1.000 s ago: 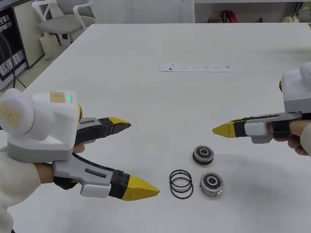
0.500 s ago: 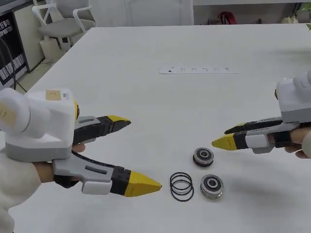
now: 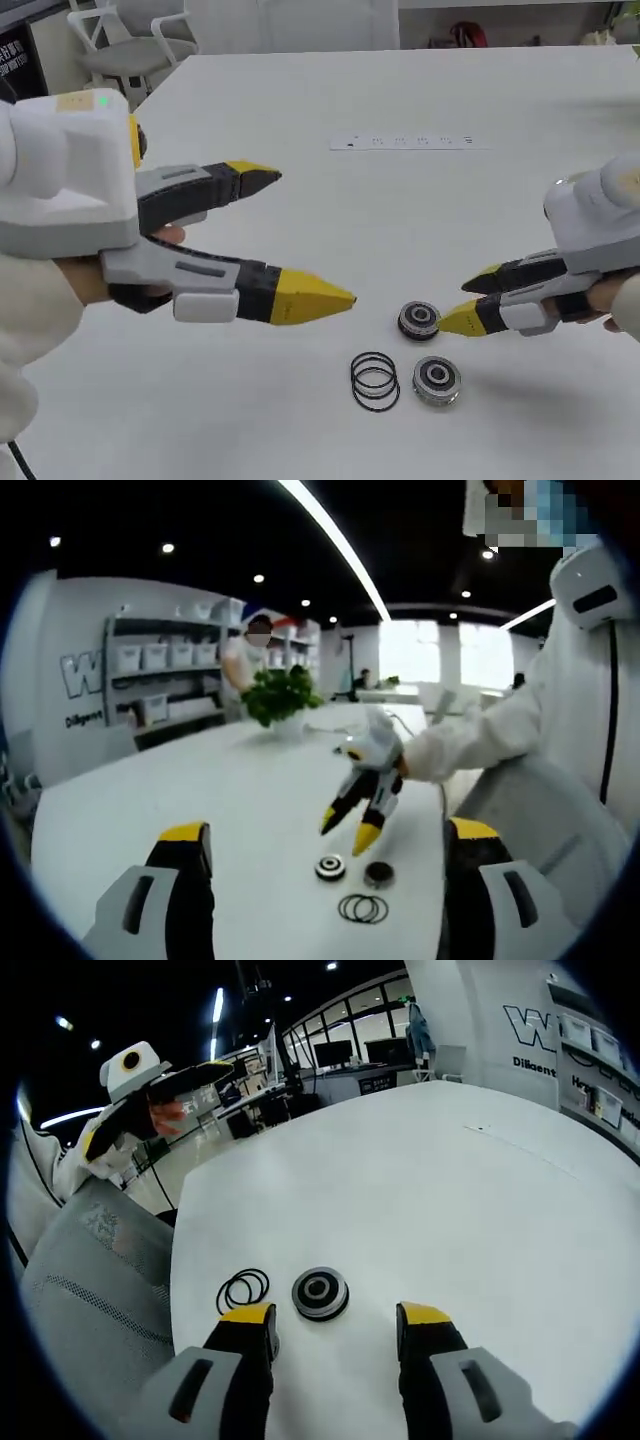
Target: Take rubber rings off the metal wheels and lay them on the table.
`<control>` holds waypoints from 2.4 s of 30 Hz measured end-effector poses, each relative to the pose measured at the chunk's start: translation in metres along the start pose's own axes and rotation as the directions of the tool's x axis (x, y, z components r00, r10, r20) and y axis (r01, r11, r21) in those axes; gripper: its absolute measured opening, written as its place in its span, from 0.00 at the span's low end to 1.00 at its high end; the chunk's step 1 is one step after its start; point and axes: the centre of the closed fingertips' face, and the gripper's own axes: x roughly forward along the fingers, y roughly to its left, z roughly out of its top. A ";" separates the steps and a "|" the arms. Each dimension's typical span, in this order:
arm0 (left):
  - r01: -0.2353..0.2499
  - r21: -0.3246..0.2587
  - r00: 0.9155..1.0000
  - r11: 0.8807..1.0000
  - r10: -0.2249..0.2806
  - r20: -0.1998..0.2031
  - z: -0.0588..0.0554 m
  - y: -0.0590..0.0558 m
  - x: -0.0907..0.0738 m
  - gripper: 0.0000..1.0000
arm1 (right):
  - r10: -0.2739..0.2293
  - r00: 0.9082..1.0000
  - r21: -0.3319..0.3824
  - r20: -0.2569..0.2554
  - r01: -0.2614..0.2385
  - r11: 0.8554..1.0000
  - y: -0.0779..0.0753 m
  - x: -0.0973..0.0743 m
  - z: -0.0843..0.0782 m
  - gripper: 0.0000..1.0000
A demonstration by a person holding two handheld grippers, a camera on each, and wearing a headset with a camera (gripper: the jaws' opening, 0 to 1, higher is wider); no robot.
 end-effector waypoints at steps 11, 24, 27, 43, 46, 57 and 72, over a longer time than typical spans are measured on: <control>0.039 0.055 0.999 0.998 -0.040 0.019 0.026 0.007 0.039 0.95 | -0.008 1.000 -0.057 -0.022 0.006 0.998 -0.002 0.003 -0.006 0.44; 0.077 0.053 0.996 0.996 -0.079 0.038 0.026 0.018 0.080 0.85 | 0.010 0.999 -0.098 -0.032 -0.013 0.995 0.001 0.006 -0.010 0.41; 0.070 0.082 0.998 0.994 -0.069 -0.010 0.012 0.016 0.089 0.81 | 0.018 0.999 -0.103 -0.032 -0.021 0.994 0.003 0.008 -0.010 0.40; 0.077 0.078 0.983 0.994 -0.063 -0.170 -0.071 0.002 0.119 0.55 | 0.028 0.998 -0.128 -0.061 -0.035 0.991 0.008 0.016 -0.016 0.34; 0.062 0.076 0.980 0.995 -0.047 -0.192 -0.083 0.004 0.119 0.48 | 0.030 0.998 -0.129 -0.057 -0.037 0.991 0.008 0.016 -0.015 0.33; 0.049 0.046 0.962 0.998 -0.035 -0.269 -0.114 0.002 0.122 0.34 | 0.033 0.998 -0.134 -0.053 -0.040 0.990 0.010 0.018 -0.013 0.29; 0.041 0.044 0.957 0.998 -0.027 -0.287 -0.131 0.000 0.129 0.23 | 0.037 0.997 -0.143 -0.065 -0.046 0.989 0.012 0.020 -0.016 0.27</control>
